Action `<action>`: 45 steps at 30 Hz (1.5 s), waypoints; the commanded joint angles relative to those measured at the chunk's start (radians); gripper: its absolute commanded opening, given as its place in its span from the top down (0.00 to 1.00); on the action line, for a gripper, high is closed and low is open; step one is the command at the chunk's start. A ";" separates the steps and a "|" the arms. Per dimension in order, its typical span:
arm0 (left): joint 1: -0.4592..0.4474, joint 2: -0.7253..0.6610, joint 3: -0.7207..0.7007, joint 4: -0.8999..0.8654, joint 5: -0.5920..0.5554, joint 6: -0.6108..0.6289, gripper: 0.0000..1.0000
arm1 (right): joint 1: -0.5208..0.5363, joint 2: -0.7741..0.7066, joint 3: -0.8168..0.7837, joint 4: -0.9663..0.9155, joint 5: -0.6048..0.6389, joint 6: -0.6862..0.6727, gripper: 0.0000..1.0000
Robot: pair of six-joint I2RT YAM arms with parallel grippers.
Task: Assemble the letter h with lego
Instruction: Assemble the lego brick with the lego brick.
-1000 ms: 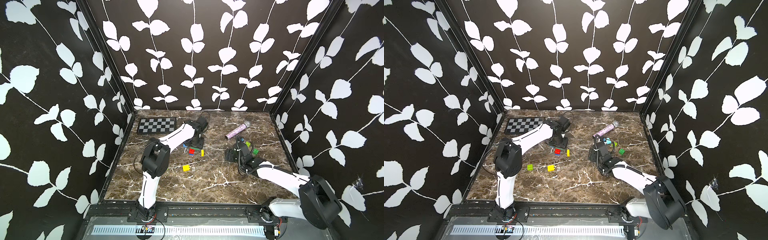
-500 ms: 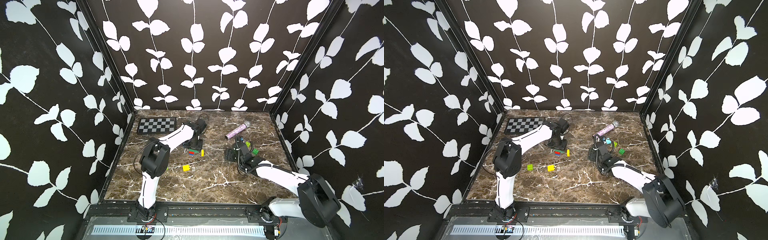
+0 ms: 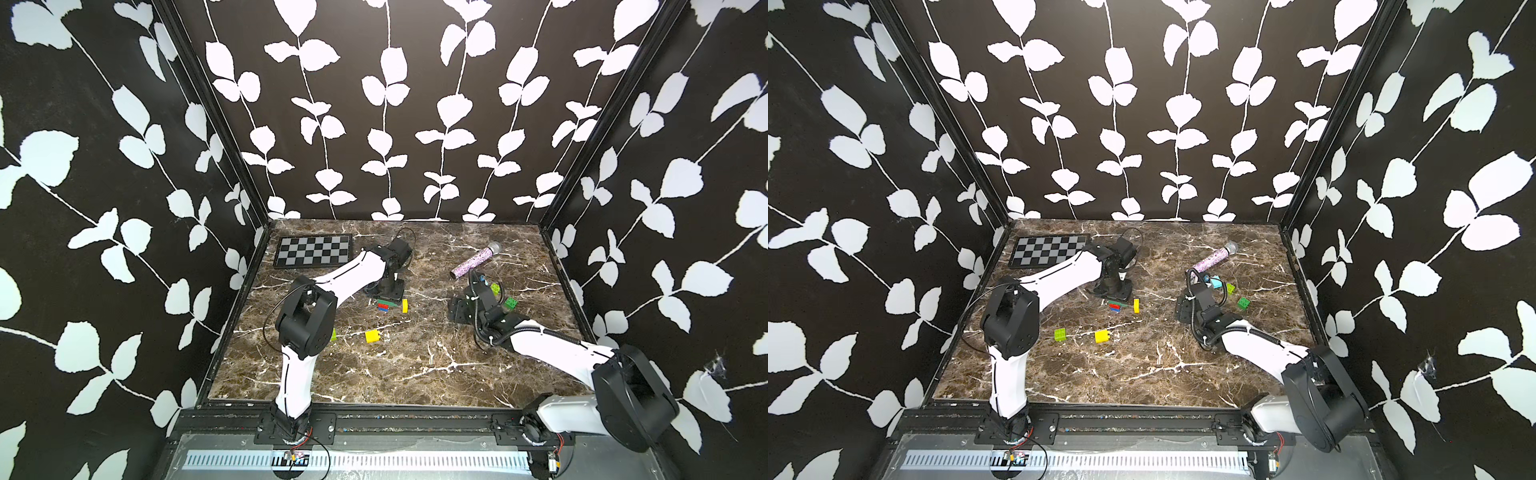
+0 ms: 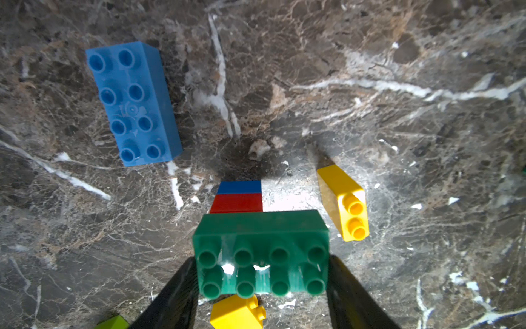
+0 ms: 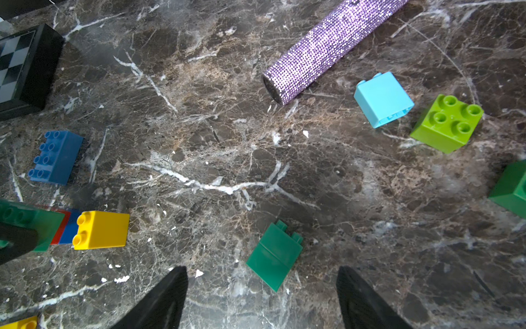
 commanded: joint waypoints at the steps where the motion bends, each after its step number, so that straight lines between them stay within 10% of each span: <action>1: 0.000 -0.027 -0.005 -0.009 0.026 0.014 1.00 | 0.002 0.005 0.025 0.017 0.004 -0.006 0.18; 31: -0.034 0.025 -0.128 0.025 -0.059 0.069 1.00 | 0.001 0.023 0.030 0.021 -0.002 -0.005 0.19; 45: -0.068 -0.110 -0.054 0.025 -0.031 -0.191 1.00 | 0.002 0.054 0.036 0.033 -0.032 0.002 0.21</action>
